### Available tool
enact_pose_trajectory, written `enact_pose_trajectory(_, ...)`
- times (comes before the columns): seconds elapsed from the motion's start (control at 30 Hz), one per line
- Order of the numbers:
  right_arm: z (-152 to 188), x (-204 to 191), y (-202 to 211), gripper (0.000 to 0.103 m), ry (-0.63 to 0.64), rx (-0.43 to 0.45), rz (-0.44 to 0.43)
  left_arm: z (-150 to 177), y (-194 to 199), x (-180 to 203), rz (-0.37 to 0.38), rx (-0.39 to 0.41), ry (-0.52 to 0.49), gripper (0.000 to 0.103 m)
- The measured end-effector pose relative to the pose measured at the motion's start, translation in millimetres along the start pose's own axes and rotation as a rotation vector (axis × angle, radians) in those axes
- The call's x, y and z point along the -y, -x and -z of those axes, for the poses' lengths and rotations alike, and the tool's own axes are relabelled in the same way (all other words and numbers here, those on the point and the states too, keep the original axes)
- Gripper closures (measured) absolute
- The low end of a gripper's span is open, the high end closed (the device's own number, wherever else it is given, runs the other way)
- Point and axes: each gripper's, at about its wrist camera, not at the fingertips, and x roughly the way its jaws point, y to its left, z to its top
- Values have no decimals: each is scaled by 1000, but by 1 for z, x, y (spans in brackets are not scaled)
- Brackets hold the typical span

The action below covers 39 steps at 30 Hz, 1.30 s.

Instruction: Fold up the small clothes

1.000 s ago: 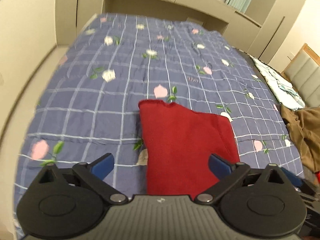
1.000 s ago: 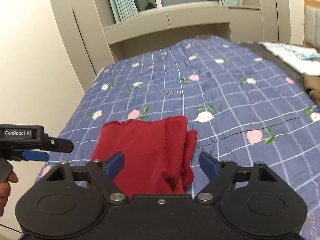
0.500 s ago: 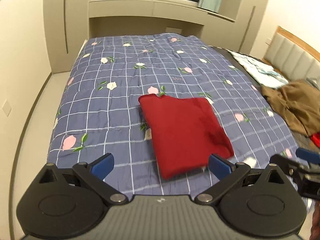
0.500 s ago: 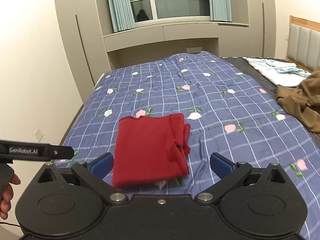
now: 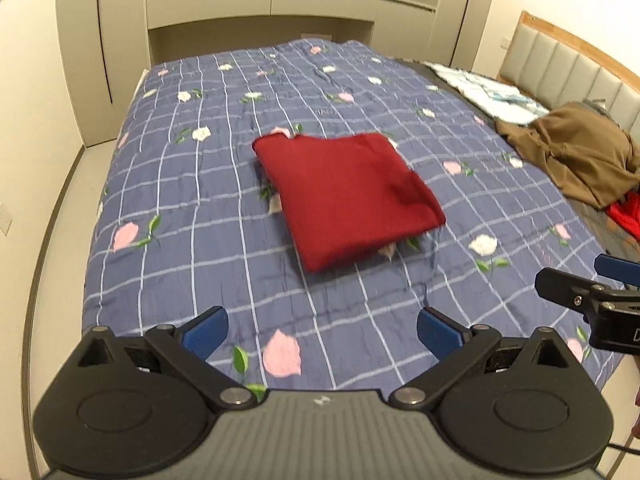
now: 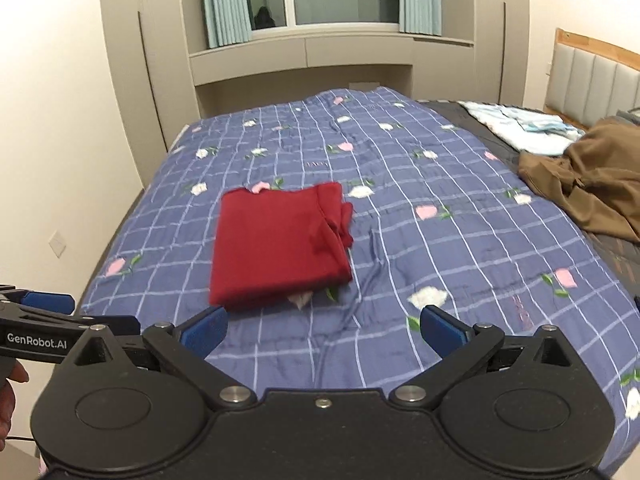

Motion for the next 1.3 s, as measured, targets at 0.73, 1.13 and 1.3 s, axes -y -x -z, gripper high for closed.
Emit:
enact_pose_trajectory(0.73,18,7,-9,1,-32,-64,19,5,-11,-9,-6,-64,25,1)
enact_pose_trajectory(1.13,18,5,-10,1,-32,-68,11,6,-13,-9,-8,-70,28,1)
enact_pose_trajectory(1.3,18,5,-10,1,-34,-68,11,6,-13,-9,-8,-72,29,1)
